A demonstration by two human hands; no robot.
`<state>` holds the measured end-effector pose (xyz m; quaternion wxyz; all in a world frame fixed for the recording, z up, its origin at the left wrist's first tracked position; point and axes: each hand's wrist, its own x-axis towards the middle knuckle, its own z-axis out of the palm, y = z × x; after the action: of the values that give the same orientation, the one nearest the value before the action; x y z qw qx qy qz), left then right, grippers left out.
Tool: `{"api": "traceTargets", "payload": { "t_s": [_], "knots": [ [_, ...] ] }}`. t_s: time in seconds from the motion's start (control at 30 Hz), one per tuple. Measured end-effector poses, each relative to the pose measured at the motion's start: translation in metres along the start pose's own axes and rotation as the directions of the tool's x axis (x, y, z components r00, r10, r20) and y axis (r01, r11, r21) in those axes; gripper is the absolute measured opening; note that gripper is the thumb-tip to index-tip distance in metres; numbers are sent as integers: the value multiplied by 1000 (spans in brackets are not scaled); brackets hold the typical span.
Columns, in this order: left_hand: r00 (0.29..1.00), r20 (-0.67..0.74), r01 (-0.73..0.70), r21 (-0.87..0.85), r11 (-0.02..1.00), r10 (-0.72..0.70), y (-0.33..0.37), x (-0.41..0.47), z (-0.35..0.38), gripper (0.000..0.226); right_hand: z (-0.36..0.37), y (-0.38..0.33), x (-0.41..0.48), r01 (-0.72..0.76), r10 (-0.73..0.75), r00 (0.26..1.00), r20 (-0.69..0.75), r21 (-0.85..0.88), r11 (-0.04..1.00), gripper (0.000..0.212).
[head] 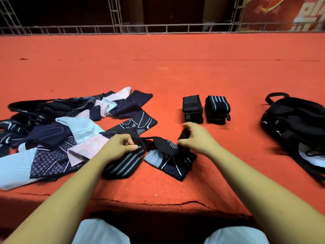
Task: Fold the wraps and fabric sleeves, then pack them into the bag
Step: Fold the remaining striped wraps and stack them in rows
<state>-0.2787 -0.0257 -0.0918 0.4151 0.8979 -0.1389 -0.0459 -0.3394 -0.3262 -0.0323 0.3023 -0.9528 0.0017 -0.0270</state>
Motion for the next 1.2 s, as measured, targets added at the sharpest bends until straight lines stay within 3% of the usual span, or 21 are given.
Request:
{"api": "traceTargets", "payload": {
  "t_s": [0.07, 0.2, 0.33, 0.47, 0.53, 0.63, 0.7, 0.77, 0.83, 0.97, 1.2],
  "knots": [
    [999, 32, -14, 22, 1000, 14, -3, -2, 3, 23, 21, -30, 1, 112, -116, 983, 142, 37, 993, 63],
    [997, 73, 0, -37, 999, 3, -13, -13, 2, 22, 72, -57, 15, 229, -161, 927, 340, -170, 959, 51],
    [998, 47, 48, -31, 998, -47, -27, -22, -4, 24, 98, -57, 21, 183, -116, 975, 191, -385, 905, 59],
    [998, 29, 55, -27, 998, -54, -29, -24, 2, 26, 105, -43, 23, 127, -76, 987, 139, -405, 905, 65],
    [998, 24, 60, -26, 998, -59, -31, -23, 4, 26, 107, -42, 23, 156, -103, 985, 137, -463, 873, 52],
    [997, 6, 77, -19, 997, -77, -34, -22, 4, 26, 102, -48, 20, 261, -260, 962, 81, -548, 795, 33],
    [996, -33, 84, -17, 996, -85, -35, -23, 4, 28, 91, -50, 22, 226, -261, 965, -2, -491, 841, 29],
    [993, -83, 84, -16, 996, -85, -35, -23, 5, 28, 74, -49, 26, 80, -125, 983, -135, -299, 951, 29],
    [989, -119, 86, -11, 996, -87, -33, -23, 4, 27, 56, -45, 31, -28, 3, 966, -259, -95, 995, 27],
    [978, -183, 106, 28, 994, -100, -29, -19, 3, 26, 23, -36, 28, -4, 63, 951, -302, 191, 981, 32],
    [985, -162, 63, 48, 997, -55, -12, -14, 3, 22, -5, -18, 13, -45, 172, 942, -288, 399, 916, 41]
  ]
}}
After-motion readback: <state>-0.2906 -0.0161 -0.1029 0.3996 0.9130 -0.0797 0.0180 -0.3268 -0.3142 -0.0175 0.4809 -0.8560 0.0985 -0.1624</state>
